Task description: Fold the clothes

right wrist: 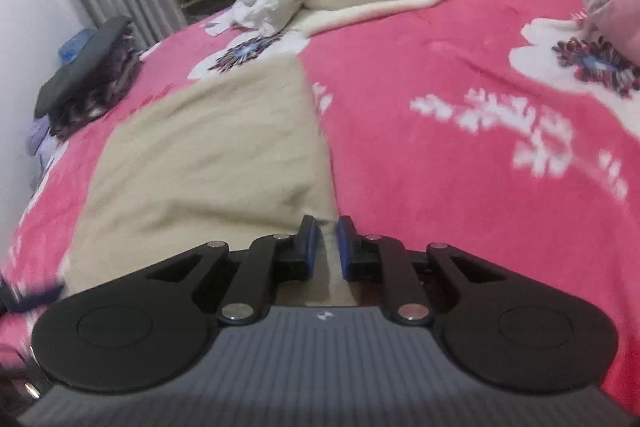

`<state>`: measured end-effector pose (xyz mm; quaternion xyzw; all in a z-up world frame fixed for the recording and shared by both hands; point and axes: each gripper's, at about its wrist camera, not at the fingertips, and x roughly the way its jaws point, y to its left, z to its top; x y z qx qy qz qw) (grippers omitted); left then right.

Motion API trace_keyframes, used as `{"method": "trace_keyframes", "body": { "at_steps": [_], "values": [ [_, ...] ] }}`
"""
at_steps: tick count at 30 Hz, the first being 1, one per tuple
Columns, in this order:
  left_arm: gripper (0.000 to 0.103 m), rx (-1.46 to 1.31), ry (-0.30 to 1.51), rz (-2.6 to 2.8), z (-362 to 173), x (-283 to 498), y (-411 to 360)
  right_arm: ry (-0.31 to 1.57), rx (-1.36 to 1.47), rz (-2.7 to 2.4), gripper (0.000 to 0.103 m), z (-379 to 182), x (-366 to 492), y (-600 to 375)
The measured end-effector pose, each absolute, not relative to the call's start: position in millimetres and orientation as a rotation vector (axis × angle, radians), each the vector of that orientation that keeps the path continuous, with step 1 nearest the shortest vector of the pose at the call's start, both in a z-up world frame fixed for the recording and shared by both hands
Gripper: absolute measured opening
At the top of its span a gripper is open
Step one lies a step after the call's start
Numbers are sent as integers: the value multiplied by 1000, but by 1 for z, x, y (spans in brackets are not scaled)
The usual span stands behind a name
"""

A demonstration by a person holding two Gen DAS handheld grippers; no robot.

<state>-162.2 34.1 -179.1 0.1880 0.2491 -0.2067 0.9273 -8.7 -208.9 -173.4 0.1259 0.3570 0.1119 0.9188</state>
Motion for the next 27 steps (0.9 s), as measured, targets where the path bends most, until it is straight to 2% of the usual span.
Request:
{"method": "trace_keyframes", "body": {
  "at_steps": [4, 8, 10, 16, 21, 27],
  "values": [
    [35, 405, 501, -426, -181, -165, 33, 654, 219, 269, 13, -150, 7, -201],
    [36, 412, 504, -429, -179, -163, 32, 786, 93, 328, 9, -188, 42, -181],
    [36, 407, 506, -428, -180, -162, 33, 794, 43, 331, 9, -177, 52, -173],
    [36, 437, 499, -439, -183, -165, 33, 789, 67, 355, 11, -150, 96, -156],
    [37, 442, 497, -444, -183, -164, 34, 869, 89, 362, 5, -181, 148, -145],
    [37, 445, 498, -450, -184, -164, 37, 856, 81, 368, 9, -150, 149, -133]
  ]
}}
